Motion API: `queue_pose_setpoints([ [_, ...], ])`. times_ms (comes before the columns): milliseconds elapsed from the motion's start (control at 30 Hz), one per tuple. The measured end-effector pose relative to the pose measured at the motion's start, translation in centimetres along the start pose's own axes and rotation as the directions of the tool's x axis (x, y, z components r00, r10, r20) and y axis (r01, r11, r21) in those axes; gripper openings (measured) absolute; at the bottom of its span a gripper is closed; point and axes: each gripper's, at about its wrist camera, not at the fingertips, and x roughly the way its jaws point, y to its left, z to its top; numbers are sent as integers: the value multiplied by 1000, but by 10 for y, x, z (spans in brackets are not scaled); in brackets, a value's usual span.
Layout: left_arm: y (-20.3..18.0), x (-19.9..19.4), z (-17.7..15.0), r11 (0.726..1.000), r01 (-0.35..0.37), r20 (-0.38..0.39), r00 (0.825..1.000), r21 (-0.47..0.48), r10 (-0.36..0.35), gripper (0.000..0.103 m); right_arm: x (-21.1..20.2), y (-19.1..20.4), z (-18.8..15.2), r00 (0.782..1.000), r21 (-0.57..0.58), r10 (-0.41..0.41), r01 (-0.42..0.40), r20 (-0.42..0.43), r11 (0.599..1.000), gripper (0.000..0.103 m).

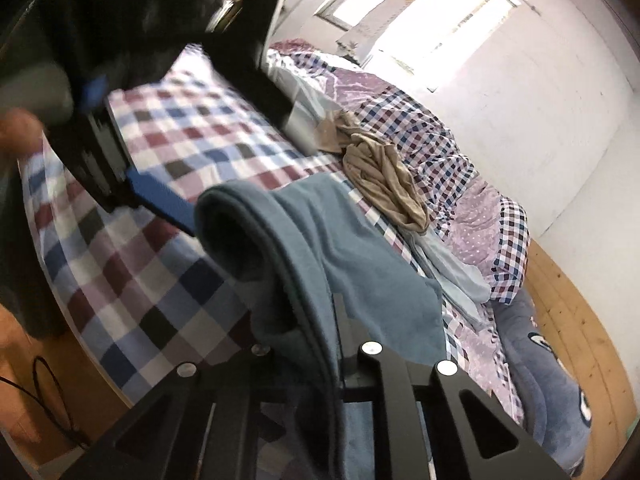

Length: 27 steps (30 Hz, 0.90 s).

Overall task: Fold clothes
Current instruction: 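Lift the folded sweatshirt off the bed with both grippers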

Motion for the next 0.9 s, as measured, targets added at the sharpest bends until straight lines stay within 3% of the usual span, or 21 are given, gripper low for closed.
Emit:
queue_pose_setpoints([
  [300,-4,32,68,997,-68,4,998,40,68,83,-18,-24,3,999,89,42,-44,31,995,11],
  [600,-9,59,154,998,-32,-27,999,60,34,83,-27,-44,3,997,157,47,-57,63,986,11],
  [900,-18,94,207,996,-16,-47,999,92,21,82,-37,-73,-4,996,259,15,-39,93,965,10],
])
